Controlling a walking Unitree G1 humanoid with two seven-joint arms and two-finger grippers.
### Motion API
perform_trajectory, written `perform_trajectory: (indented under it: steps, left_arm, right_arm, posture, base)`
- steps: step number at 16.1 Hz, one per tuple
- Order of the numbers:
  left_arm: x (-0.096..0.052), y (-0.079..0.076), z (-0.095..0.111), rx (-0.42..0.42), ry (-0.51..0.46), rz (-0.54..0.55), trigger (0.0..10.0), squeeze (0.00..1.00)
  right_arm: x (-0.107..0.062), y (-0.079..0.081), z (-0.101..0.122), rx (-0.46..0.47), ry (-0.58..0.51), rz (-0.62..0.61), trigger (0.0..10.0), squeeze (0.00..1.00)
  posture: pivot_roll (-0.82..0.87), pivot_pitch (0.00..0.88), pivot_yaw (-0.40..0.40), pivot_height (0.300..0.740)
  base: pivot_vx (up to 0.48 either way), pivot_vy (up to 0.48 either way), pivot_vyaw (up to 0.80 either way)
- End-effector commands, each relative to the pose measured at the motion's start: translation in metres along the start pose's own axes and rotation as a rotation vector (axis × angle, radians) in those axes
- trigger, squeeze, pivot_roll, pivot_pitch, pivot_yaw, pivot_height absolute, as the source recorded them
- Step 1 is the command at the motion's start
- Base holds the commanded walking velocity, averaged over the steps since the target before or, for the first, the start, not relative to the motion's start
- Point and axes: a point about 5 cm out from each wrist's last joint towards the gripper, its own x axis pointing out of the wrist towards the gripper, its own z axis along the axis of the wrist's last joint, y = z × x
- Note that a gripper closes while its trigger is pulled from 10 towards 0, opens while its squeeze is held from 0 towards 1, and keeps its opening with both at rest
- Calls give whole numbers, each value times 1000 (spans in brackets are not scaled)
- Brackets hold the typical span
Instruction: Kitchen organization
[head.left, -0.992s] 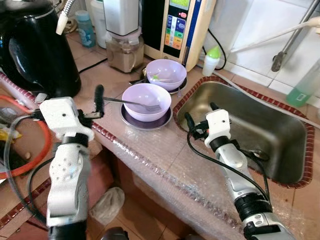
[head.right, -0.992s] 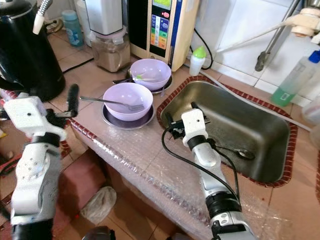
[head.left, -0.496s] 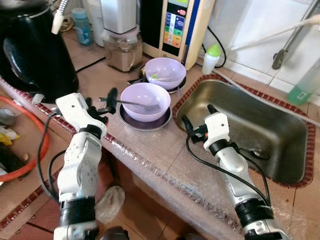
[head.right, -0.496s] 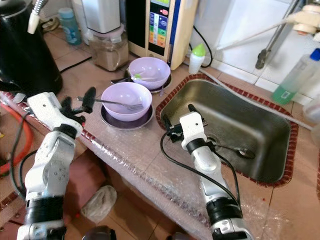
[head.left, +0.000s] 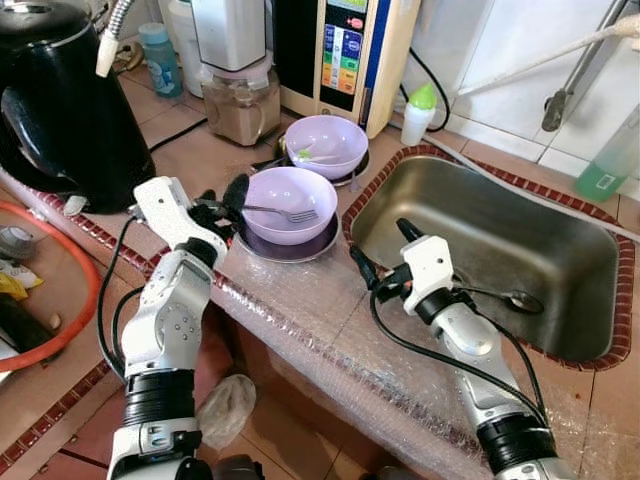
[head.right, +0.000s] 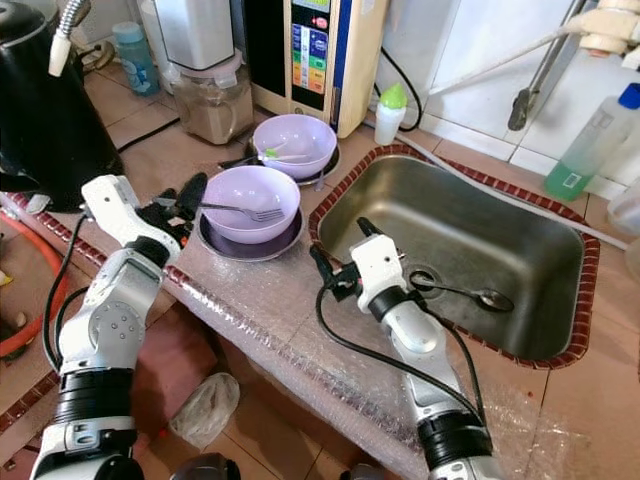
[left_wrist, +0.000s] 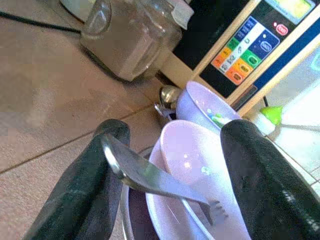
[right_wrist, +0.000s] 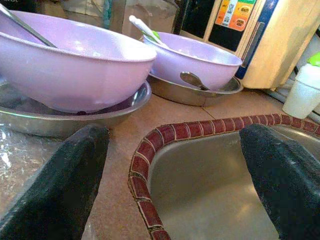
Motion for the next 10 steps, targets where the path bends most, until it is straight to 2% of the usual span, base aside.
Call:
perform_trajectory:
  steps: [1, 10]
  left_arm:
    - [0, 0, -3, -10, 20, -10, 0, 0]
    - [-9, 5, 1, 14, 50, 1, 0, 0]
  right_arm:
    - [-2, 1, 3, 4, -4, 7, 10000, 0]
    - [-3, 0, -1, -5, 29, 2, 10000, 0]
  posture:
    - [-4, 0, 24, 740]
    - [4, 0, 26, 740]
  base:
    - [0, 0, 0]
    - [0, 0, 0]
